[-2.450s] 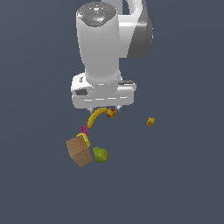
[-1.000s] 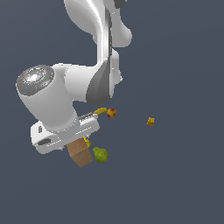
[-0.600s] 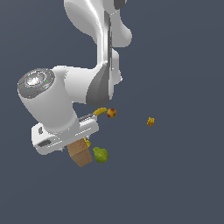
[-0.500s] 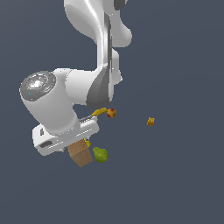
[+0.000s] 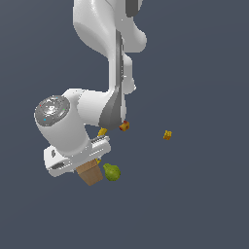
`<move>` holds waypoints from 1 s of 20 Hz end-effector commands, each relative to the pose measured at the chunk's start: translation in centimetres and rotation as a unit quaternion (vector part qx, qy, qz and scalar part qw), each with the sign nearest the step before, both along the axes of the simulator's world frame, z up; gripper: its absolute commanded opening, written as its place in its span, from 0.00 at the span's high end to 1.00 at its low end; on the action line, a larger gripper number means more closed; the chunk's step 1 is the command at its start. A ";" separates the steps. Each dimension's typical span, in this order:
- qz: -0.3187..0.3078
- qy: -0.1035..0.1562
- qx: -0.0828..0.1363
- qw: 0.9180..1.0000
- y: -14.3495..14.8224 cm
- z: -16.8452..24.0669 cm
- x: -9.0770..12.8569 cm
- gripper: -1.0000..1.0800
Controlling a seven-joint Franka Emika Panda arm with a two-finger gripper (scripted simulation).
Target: Pick up a designated object from a clutter of objects.
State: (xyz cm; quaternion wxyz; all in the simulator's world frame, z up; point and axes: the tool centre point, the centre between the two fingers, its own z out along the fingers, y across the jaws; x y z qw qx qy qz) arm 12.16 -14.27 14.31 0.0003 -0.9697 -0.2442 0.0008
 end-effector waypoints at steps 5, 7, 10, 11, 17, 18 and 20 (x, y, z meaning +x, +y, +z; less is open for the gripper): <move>0.000 -0.001 0.000 1.000 0.0 0.0 0.1 1.00; 0.000 -0.001 0.000 1.000 0.0 0.0 0.1 1.00; 0.000 -0.001 0.000 1.000 0.0 0.0 0.1 1.00; 0.000 -0.001 0.000 1.000 0.0 0.0 0.1 1.00; 0.000 0.000 0.000 1.000 0.2 0.4 0.1 1.00; 0.000 0.000 0.000 1.000 0.4 0.7 0.0 1.00; 0.000 0.000 0.000 1.000 0.9 1.4 0.0 1.00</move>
